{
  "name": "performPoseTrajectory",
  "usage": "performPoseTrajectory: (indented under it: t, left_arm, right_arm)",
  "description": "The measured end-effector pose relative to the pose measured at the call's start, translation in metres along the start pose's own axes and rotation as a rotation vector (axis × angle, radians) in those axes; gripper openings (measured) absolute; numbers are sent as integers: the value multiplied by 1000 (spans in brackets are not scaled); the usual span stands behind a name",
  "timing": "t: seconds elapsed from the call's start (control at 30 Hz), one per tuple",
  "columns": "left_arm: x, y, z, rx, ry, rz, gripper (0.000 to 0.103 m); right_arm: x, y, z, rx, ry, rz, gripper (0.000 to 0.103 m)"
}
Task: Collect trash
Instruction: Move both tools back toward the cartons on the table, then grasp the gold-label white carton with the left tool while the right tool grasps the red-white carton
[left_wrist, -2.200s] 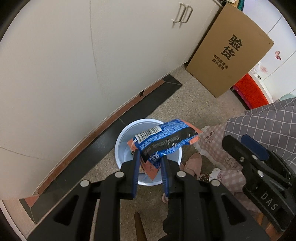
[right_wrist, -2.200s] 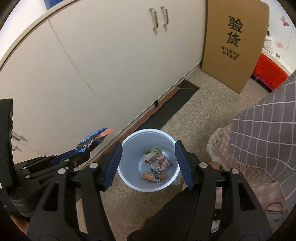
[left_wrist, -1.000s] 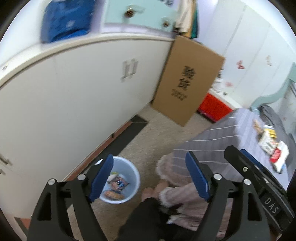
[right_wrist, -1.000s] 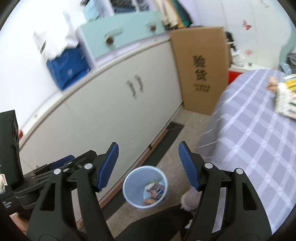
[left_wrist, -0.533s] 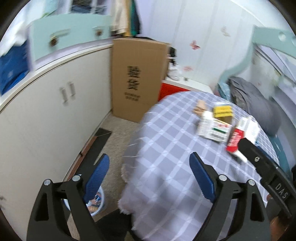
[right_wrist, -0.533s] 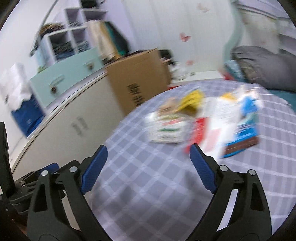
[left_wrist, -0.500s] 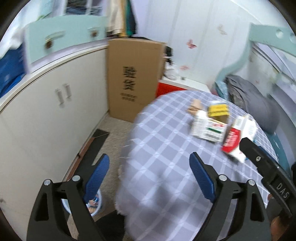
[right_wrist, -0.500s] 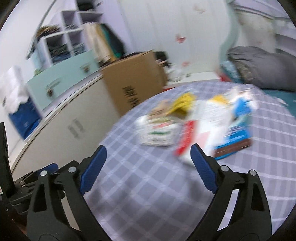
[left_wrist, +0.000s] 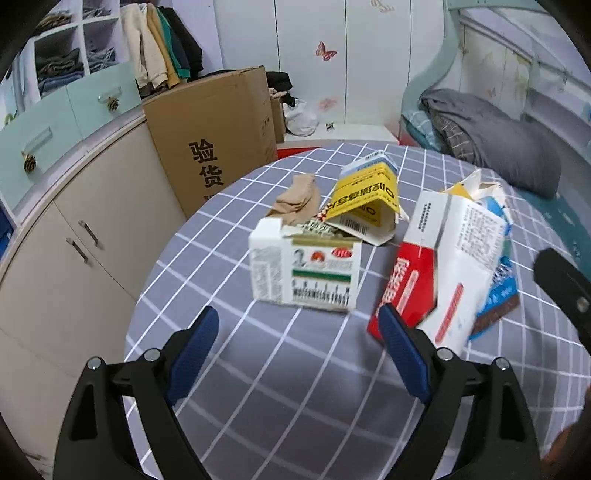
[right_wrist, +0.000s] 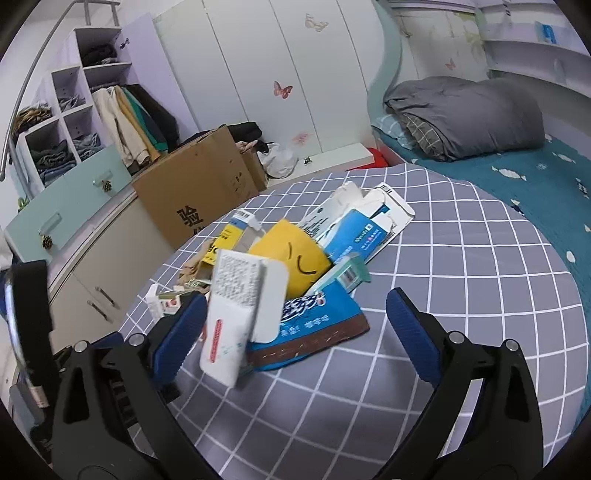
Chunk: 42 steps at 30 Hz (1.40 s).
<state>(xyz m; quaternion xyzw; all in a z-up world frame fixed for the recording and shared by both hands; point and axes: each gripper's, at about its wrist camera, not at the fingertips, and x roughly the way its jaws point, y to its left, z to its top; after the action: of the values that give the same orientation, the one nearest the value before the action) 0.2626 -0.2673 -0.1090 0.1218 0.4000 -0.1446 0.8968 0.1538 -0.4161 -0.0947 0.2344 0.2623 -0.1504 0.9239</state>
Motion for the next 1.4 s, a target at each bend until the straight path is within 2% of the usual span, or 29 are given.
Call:
performPoseTrajectory:
  t: [0.3, 0.33, 0.37, 0.43, 0.47, 0.5, 0.57, 0.63, 0.7, 0.9, 1.03, 1.07, 1.13, 1.2, 1.4]
  left_arm:
    - [27, -12, 20, 32, 4, 91, 84]
    - [26, -13, 20, 41, -3, 97, 73]
    - [26, -12, 20, 47, -2, 88, 67]
    - [27, -8, 20, 36, 26, 40, 42]
    - [26, -5, 19, 28, 26, 24, 33]
    - [24, -2, 18, 18, 26, 15, 18]
    - [19, 7, 16, -7, 9, -4, 13]
    - [13, 15, 12, -25, -13, -20, 2]
    - [7, 25, 9, -50, -29, -55, 2]
    - [-4, 44, -1, -74, -57, -78, 2]
    - [-11, 56, -7, -99, -59, -112, 1]
    - [-12, 59, -8, -103, -57, -122, 1]
    - [-15, 64, -11, -110, -58, -131, 1]
    - [-17, 69, -12, -118, -55, -143, 1]
    - [-25, 90, -22, -151, -55, -170, 1]
  right_arm:
    - [11, 1, 12, -4, 4, 10, 95]
    - [12, 4, 12, -10, 5, 11, 95]
    - [13, 6, 12, -15, 8, 12, 95]
    - [17, 14, 13, -31, 16, 11, 95]
    - [18, 16, 13, -35, 19, 10, 95]
    - [20, 22, 12, -44, 25, 9, 96]
    - [24, 31, 11, -63, 39, 8, 95]
    - [28, 38, 11, -89, 44, 20, 96]
    - [35, 45, 12, -121, 61, 8, 96]
    - [49, 54, 16, -149, 80, 0, 95]
    - [56, 65, 13, -210, 95, -43, 95]
    - [59, 68, 11, -228, 100, -63, 93]
    - [62, 71, 8, -252, 109, -94, 70]
    - [61, 73, 4, -266, 103, -95, 57]
    - [37, 93, -7, -326, 44, -96, 44]
